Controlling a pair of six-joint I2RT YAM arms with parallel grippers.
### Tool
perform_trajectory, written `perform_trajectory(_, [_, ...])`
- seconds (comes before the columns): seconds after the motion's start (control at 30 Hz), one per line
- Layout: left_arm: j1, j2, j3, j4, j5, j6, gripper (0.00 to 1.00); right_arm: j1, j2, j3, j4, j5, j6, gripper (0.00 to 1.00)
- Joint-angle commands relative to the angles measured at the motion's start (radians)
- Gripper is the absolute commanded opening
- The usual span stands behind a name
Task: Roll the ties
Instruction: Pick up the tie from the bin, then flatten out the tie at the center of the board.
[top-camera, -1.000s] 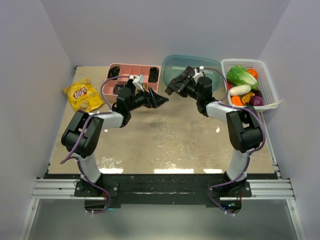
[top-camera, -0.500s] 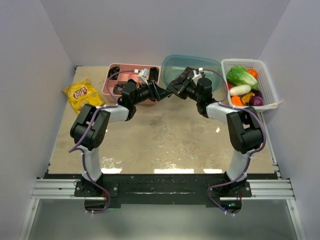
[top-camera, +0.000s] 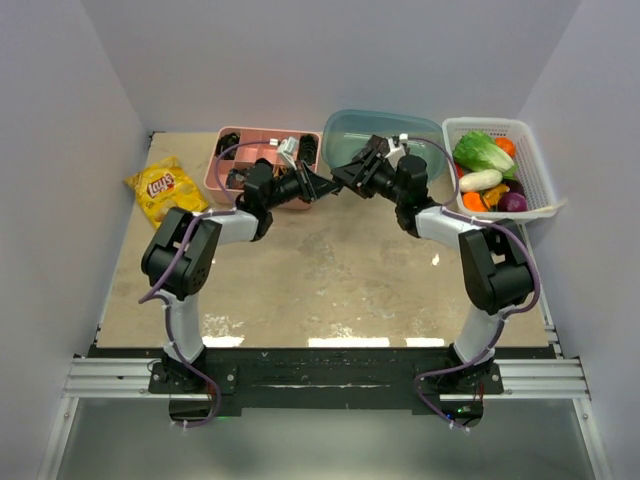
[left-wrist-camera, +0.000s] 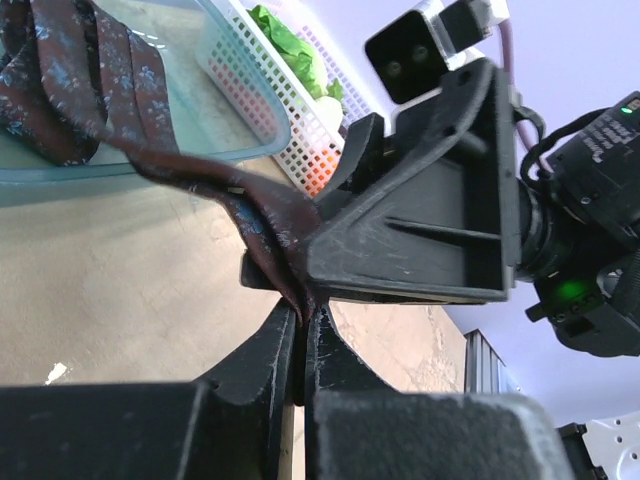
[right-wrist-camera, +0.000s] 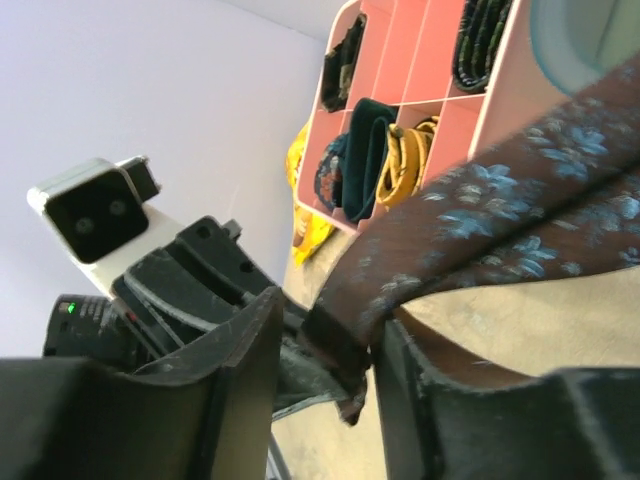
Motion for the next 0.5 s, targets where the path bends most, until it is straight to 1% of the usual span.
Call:
perform_trajectory(0.0, [0.019, -0.137, 0.017, -0.033, 0.013, 0.056, 0.0, 0.003, -0.112, -0.012, -0.045, 0.0, -0.057, 0.64])
perform_trajectory(0.07, [0.036, -0.199, 0.046, -0.087, 0.01, 0.105, 0.0, 0.002, -0.14, -0.019, -0.116, 0.008, -0.114, 0.73])
perform_trajectory(0.1, [0.04, -0.223, 0.058, -0.148, 0.009, 0.122, 0.0, 0.0, -0.172, -0.031, -0.14, 0.025, -0.13, 0.82])
perform_trajectory(0.23, [0.049, -0.318, 0.138, -0.314, -0.004, 0.22, 0.0, -0.005, -0.252, -0.075, -0.255, 0.086, -0.228, 0.99])
perform_trajectory(0.27, [0.049, -0.356, 0.166, -0.369, -0.011, 0.25, 0.0, -0.011, -0.267, -0.084, -0.266, 0.094, -0.236, 0.99])
perform_trajectory(0.4, [0.049, -0.453, 0.212, -0.468, -0.037, 0.312, 0.0, -0.026, -0.304, -0.118, -0.286, 0.128, -0.244, 0.99])
perform_trajectory(0.47, [0.049, -0.511, 0.233, -0.52, -0.048, 0.338, 0.0, -0.032, -0.298, -0.105, -0.338, 0.14, -0.244, 0.99])
